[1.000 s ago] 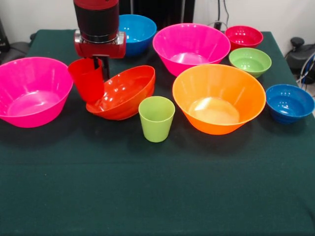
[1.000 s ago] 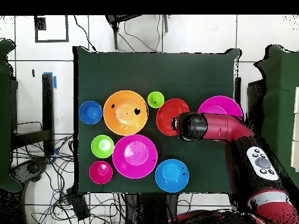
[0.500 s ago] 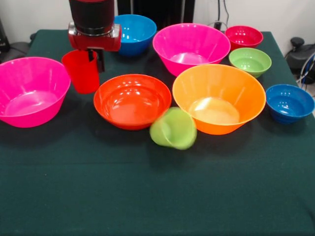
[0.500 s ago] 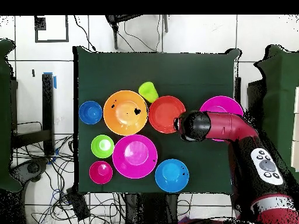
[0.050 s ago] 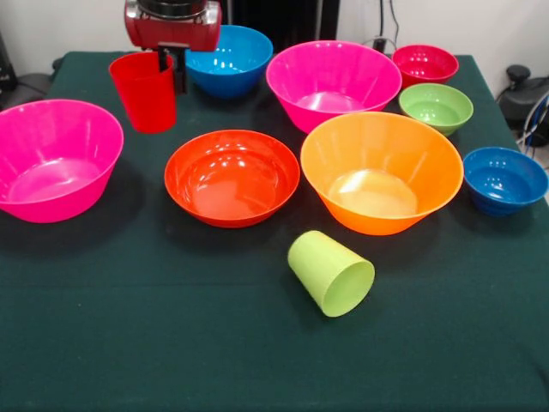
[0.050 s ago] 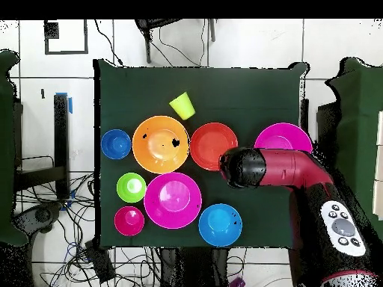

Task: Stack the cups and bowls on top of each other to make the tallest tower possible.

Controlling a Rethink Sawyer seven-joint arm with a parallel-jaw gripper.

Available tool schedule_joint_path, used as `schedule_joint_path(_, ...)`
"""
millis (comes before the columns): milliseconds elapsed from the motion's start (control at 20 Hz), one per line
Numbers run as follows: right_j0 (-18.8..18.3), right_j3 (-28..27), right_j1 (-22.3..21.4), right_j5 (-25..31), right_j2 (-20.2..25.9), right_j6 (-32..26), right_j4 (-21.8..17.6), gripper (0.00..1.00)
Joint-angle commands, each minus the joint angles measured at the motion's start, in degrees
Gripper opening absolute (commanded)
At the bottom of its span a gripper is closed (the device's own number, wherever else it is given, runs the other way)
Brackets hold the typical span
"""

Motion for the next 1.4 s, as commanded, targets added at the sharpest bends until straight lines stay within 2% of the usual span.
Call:
schedule_joint_path(50, 2.55, 3.11, 0.04, 1.03, 1.27, -1.3, -2.63, 0.0)
schedule_joint_path(350, 2.66, 0.05, 3.44, -1.74, 1.75, -0.71, -2.86, 0.0)
schedule_joint_path(700, 1.66, -1.01, 3.78, -4.81, 4.14, -2.0, -2.4, 0.0)
schedule_joint_path(900, 2.79, -3.01, 4.6, -6.53, 3.8, -1.08, -3.15, 0.0)
schedule_joint_path(1200, 2.82, -4.58, 6.44, -7.19, 4.69, -0.51, -1.16, 0.0)
schedule_joint_path(1400, 3.95, -5.89, 7.94, -8.74, 4.01, 1.17, -1.27, 0.0)
